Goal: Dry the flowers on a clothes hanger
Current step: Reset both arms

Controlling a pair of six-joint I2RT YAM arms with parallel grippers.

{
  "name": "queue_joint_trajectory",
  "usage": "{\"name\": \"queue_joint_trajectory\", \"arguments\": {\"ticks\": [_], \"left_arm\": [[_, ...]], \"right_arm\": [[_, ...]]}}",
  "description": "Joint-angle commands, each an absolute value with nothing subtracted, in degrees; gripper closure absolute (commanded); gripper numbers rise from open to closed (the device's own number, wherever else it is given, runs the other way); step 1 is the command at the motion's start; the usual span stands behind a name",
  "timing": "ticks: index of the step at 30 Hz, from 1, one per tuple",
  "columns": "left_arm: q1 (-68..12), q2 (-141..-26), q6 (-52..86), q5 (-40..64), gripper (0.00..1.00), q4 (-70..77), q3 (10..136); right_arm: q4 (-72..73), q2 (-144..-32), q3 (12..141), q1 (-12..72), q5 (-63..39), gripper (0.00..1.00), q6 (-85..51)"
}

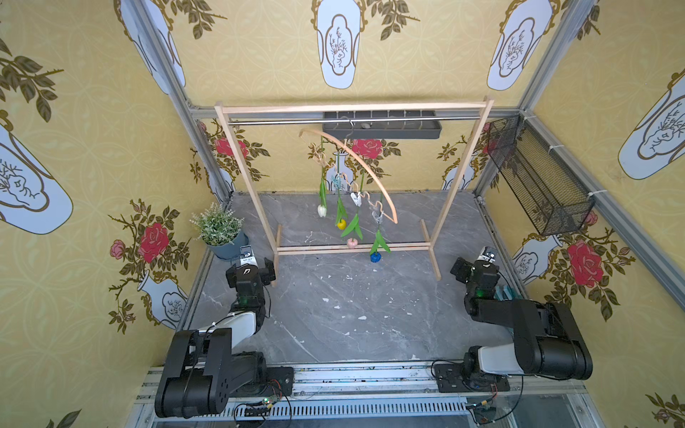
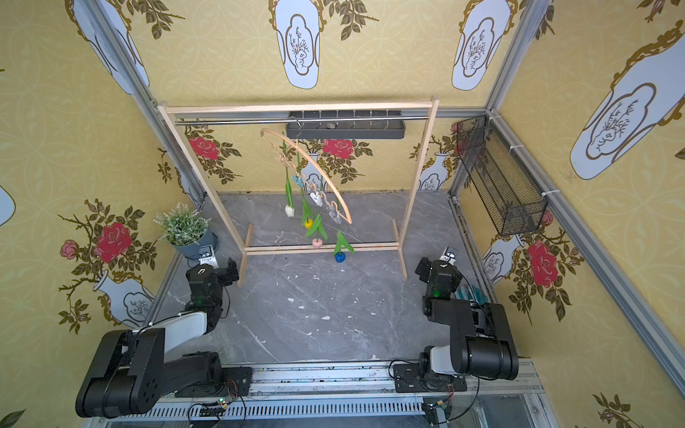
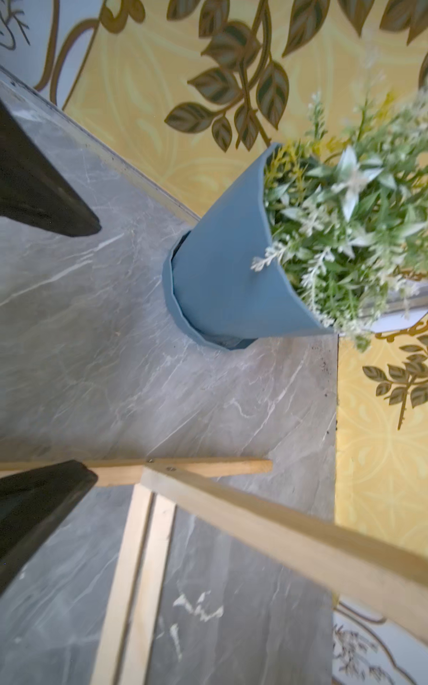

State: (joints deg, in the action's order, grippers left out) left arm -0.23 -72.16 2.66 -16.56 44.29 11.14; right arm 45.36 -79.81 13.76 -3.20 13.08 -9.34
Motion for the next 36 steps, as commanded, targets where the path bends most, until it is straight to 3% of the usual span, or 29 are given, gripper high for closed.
{"name": "queue_joint_trajectory", "arguments": {"ticks": [1, 2, 4, 36], "left_arm": [[-0.18, -73.92, 0.27, -11.66, 0.0, 54.19, 9.8], [-0.18, -73.82, 0.31, -11.52, 0.0, 54.48, 9.56], [-0.18, -74.11, 0.19, -11.6, 0.0, 55.08, 9.57], [-0.52, -74.09, -0.26, -12.04, 0.0, 56.5, 9.09]], "right_arm": [[58.37, -81.24, 9.94, -4.36, 3.87, 0.03, -5.89], [65.49, -83.93, 8.57, -3.75, 4.86, 0.02, -4.47], [57.78, -81.04, 9.87, -4.73, 3.8, 0.02, -6.3], [60.95, -82.0, 9.19, -3.35, 6.59, 0.03, -5.37]]}}
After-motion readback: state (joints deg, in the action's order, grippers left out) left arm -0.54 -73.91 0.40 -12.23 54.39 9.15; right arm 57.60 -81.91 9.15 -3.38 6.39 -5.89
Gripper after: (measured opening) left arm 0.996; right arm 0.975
